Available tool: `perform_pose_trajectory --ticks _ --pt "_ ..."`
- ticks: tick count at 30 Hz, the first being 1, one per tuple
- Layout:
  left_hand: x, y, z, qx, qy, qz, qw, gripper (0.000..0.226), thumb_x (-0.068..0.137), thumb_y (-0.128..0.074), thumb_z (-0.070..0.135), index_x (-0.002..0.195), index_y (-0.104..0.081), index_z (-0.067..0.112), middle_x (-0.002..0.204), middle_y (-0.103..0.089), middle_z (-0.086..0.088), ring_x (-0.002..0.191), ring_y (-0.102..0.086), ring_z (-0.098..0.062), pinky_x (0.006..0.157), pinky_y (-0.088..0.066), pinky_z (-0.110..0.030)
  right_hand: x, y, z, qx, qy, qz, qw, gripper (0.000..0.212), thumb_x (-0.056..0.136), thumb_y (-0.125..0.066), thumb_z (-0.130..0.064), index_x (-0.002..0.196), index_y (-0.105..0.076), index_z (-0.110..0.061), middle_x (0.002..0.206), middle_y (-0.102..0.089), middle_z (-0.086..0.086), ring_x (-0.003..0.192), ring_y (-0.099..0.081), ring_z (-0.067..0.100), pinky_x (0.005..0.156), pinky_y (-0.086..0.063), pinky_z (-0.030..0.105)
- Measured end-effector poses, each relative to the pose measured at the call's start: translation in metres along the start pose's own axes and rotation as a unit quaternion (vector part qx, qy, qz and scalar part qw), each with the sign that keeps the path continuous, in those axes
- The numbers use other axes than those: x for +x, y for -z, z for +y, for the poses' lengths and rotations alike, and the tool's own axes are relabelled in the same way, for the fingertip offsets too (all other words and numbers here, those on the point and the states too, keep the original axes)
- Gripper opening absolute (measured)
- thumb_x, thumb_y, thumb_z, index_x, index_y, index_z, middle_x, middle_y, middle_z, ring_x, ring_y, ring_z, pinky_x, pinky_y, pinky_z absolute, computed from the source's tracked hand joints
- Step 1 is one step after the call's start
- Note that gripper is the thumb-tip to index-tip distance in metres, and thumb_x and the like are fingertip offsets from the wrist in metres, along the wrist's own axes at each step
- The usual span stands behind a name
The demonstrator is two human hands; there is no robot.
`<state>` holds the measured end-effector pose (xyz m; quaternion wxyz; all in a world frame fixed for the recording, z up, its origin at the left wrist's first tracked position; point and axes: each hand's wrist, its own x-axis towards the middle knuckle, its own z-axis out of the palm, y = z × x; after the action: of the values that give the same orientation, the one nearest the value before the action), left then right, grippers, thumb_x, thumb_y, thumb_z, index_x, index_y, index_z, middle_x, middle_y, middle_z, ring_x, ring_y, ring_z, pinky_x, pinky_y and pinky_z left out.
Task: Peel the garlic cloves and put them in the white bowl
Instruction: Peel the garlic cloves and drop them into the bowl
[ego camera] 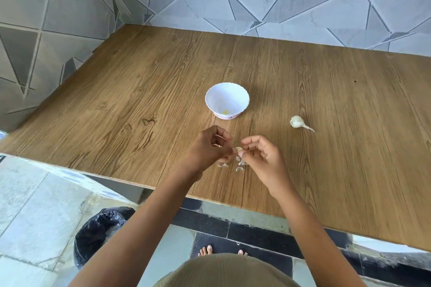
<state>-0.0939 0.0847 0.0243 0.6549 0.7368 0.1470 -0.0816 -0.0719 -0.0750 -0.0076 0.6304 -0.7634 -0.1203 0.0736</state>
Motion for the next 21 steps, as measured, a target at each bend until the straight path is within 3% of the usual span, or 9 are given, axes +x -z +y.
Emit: perform_pose_trajectory --ticks 2,4,7,10,13,17,21 --pt "0.003 0.002 -0.004 0.096 -0.032 0.038 0.994 0.016 0.078 -0.076 0.011 0.084 -0.061 0.011 0.071 -0.058 -0.001 0.059 -0.054 -0.014 0.060 -0.048 -0.027 0.001 0.001 0.001 -0.013 0.000 0.013 1.000 0.024 0.080 -0.069 -0.003 0.091 -0.060 -0.022 0.082 -0.064 -0.003 0.073 -0.059 0.003 0.066 -0.045 0.014" --pt "0.005 0.004 -0.007 0.240 -0.067 0.057 0.967 0.015 0.078 -0.075 0.026 0.077 -0.065 0.015 0.077 -0.064 0.004 0.070 -0.059 -0.011 0.071 -0.050 -0.030 0.001 0.001 0.002 -0.028 0.003 0.023 0.999 0.022 0.080 -0.070 -0.003 0.093 -0.060 -0.018 0.080 -0.063 -0.005 0.069 -0.056 -0.001 0.064 -0.041 0.009" --pt "0.003 0.003 -0.006 0.350 -0.103 0.031 0.931 0.004 0.079 -0.071 0.020 0.077 -0.069 0.023 0.100 -0.064 0.005 0.090 -0.060 -0.010 0.084 -0.050 -0.032 0.001 0.001 0.005 -0.053 0.005 0.029 0.998 0.022 0.079 -0.070 -0.003 0.096 -0.060 -0.015 0.080 -0.063 -0.006 0.067 -0.054 -0.003 0.064 -0.040 0.008" --pt "0.002 0.001 -0.004 0.346 -0.114 0.025 0.931 0.013 0.078 -0.067 0.012 0.078 -0.071 0.025 0.091 -0.067 0.009 0.081 -0.062 -0.008 0.078 -0.054 -0.031 0.002 0.001 0.005 -0.067 0.009 0.031 0.997 0.024 0.079 -0.071 -0.003 0.096 -0.059 -0.016 0.079 -0.064 -0.006 0.067 -0.054 -0.003 0.064 -0.040 0.008" --pt "0.004 -0.001 -0.002 0.265 -0.116 0.031 0.957 0.004 0.081 -0.070 0.017 0.082 -0.073 0.020 0.074 -0.068 0.013 0.070 -0.064 -0.003 0.074 -0.055 -0.026 0.001 0.000 0.004 -0.078 0.017 0.034 0.996 0.026 0.079 -0.072 -0.007 0.097 -0.058 -0.018 0.080 -0.065 -0.008 0.068 -0.056 -0.001 0.064 -0.042 0.011" --pt "0.006 -0.001 0.000 0.192 -0.102 0.004 0.976 0.004 0.082 -0.072 0.015 0.085 -0.073 0.013 0.068 -0.070 0.001 0.060 -0.062 -0.006 0.066 -0.053 -0.024 0.001 -0.002 -0.001 -0.086 0.030 0.038 0.995 0.028 0.079 -0.073 -0.009 0.099 -0.057 -0.020 0.082 -0.066 -0.008 0.065 -0.057 -0.004 0.060 -0.041 0.011" --pt "0.012 0.009 -0.003 0.166 -0.095 0.047 0.981 0.002 0.080 -0.073 0.011 0.080 -0.072 0.010 0.066 -0.069 -0.001 0.056 -0.061 -0.006 0.058 -0.047 -0.018 -0.001 -0.004 0.000 -0.127 0.050 0.033 0.990 0.024 0.082 -0.071 -0.015 0.104 -0.062 -0.017 0.096 -0.069 -0.006 0.084 -0.060 -0.007 0.076 -0.042 0.006"
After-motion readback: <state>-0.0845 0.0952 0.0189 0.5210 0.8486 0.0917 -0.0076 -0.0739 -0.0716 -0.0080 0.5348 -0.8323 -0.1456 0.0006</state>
